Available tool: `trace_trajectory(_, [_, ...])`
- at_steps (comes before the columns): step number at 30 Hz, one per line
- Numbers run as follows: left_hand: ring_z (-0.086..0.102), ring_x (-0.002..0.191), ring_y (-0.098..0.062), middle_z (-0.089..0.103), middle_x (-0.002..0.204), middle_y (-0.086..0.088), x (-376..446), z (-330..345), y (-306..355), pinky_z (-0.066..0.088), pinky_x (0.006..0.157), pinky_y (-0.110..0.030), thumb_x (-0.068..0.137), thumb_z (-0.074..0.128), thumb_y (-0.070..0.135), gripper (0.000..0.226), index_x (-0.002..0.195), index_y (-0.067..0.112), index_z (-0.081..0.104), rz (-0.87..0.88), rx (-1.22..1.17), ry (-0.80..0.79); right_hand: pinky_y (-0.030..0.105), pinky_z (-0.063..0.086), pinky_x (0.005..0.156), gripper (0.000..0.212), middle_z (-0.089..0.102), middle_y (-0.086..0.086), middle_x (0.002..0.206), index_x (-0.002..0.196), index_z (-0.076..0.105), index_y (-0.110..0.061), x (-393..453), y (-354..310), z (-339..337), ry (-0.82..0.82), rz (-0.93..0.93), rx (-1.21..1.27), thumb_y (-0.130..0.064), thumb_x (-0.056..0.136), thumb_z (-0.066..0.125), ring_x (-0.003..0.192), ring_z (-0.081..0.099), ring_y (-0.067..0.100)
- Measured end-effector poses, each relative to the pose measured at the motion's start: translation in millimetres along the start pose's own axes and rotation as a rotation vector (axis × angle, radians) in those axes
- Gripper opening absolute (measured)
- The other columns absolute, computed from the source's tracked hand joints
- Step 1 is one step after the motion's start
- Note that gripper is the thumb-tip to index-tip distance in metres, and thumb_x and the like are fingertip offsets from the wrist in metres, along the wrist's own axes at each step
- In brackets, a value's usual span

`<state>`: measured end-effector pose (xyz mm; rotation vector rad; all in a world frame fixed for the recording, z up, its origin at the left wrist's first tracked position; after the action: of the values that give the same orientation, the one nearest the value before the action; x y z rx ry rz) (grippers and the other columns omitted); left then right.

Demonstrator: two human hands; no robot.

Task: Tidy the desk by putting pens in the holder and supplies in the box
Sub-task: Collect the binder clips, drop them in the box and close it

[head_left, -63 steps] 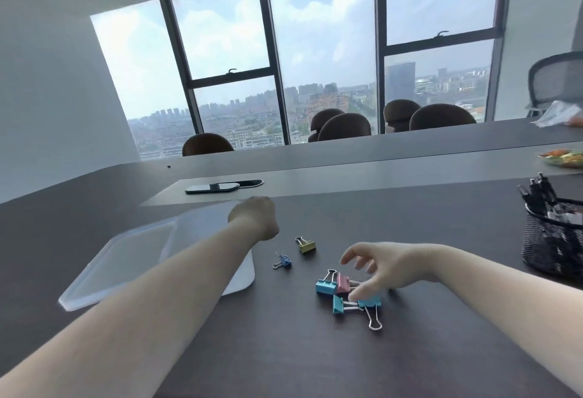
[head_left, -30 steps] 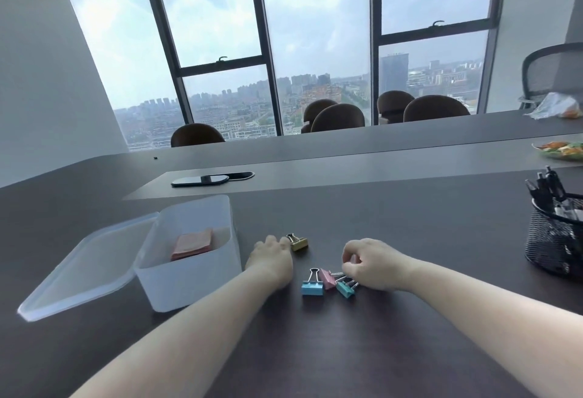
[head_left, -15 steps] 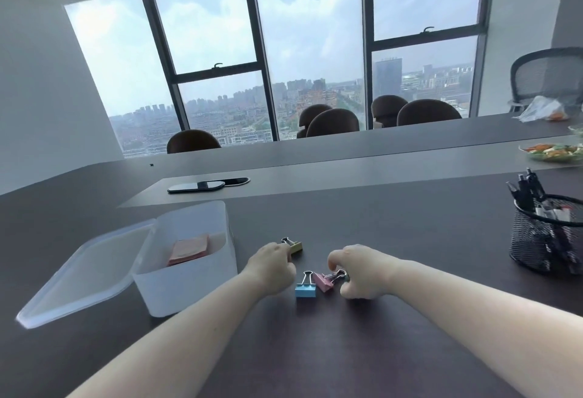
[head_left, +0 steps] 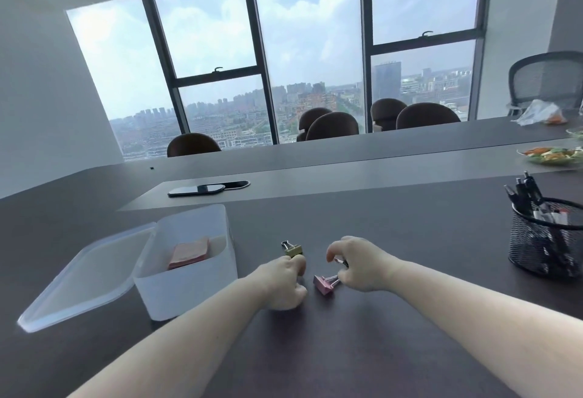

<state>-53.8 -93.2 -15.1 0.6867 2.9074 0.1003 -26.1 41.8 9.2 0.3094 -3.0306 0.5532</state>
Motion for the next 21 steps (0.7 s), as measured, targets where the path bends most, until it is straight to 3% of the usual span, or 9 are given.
trace_trajectory(2, [0.054, 0.117, -0.032, 0.052, 0.127, -0.006, 1, -9, -6, 0.044, 0.094, -0.037, 0.089, 0.037, 0.022, 0.033, 0.120, 0.018, 0.046, -0.061, 0.005, 0.126, 0.025, 0.041, 0.088, 0.036, 0.040, -0.003, 0.098, 0.119, 0.062, -0.020, 1, -8, 0, 0.025, -0.019, 0.042, -0.012, 0.088, 0.044, 0.093, 0.046, 0.017])
trace_trajectory(6, [0.057, 0.111, -0.032, 0.054, 0.117, -0.008, 13, -35, -26, 0.045, 0.090, -0.036, 0.093, 0.036, 0.020, 0.030, 0.112, 0.016, 0.059, -0.215, -0.120, 0.392, 0.025, 0.038, 0.096, 0.038, 0.044, 0.001, 0.108, 0.124, 0.061, -0.018, 5, -18, 9, -0.028, -0.025, 0.018, -0.015, 0.094, 0.038, 0.119, 0.047, 0.020])
trace_trajectory(9, [0.054, 0.119, -0.031, 0.053, 0.127, -0.012, 35, -38, -30, 0.042, 0.098, -0.036, 0.098, 0.038, 0.033, 0.037, 0.119, 0.011, 0.059, -0.252, -0.157, 0.337, 0.030, 0.043, 0.100, 0.038, 0.047, 0.008, 0.125, 0.127, 0.059, -0.012, 9, -19, 16, -0.113, -0.017, -0.015, -0.018, 0.093, 0.042, 0.119, 0.051, 0.026])
trace_trajectory(12, [0.043, 0.133, -0.026, 0.045, 0.141, -0.011, 56, -34, -21, 0.037, 0.106, -0.036, 0.096, 0.038, 0.049, 0.055, 0.135, 0.011, 0.049, -0.242, -0.116, 0.214, 0.025, 0.039, 0.092, 0.036, 0.041, 0.004, 0.109, 0.123, 0.062, -0.011, 11, -21, 19, -0.194, -0.030, -0.030, -0.019, 0.094, 0.042, 0.118, 0.051, 0.027])
trace_trajectory(15, [0.044, 0.132, -0.025, 0.044, 0.142, -0.010, 73, -23, -15, 0.038, 0.105, -0.035, 0.092, 0.041, 0.056, 0.061, 0.136, 0.014, 0.047, -0.252, -0.051, 0.096, 0.025, 0.038, 0.092, 0.035, 0.035, -0.001, 0.102, 0.110, 0.068, -0.010, 12, -23, 17, -0.244, -0.041, -0.020, -0.023, 0.093, 0.040, 0.114, 0.049, 0.025])
trace_trajectory(19, [0.051, 0.125, -0.029, 0.050, 0.134, -0.012, 82, -15, -17, 0.043, 0.099, -0.039, 0.093, 0.044, 0.043, 0.047, 0.129, 0.013, 0.048, -0.282, -0.069, 0.115, 0.026, 0.038, 0.090, 0.023, 0.036, -0.002, 0.100, 0.094, 0.061, -0.022, 10, -23, 23, -0.289, -0.104, -0.084, -0.042, 0.088, 0.052, 0.099, 0.045, 0.018])
trace_trajectory(21, [0.051, 0.124, -0.030, 0.051, 0.133, -0.013, 83, -17, -17, 0.043, 0.098, -0.038, 0.093, 0.043, 0.035, 0.041, 0.128, 0.013, 0.048, -0.274, -0.050, 0.119, 0.032, 0.042, 0.095, 0.024, 0.040, 0.002, 0.102, 0.099, 0.058, -0.018, 11, -25, 26, -0.290, -0.133, -0.147, -0.039, 0.089, 0.054, 0.103, 0.047, 0.022])
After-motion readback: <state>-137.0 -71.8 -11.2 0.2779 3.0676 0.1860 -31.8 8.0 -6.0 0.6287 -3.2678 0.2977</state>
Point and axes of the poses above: each hand's wrist, its own x-axis towards the middle knuckle, its own z-axis out of the palm, y = z × x, the point moved 7 cm from there along x, towards the middle knuckle
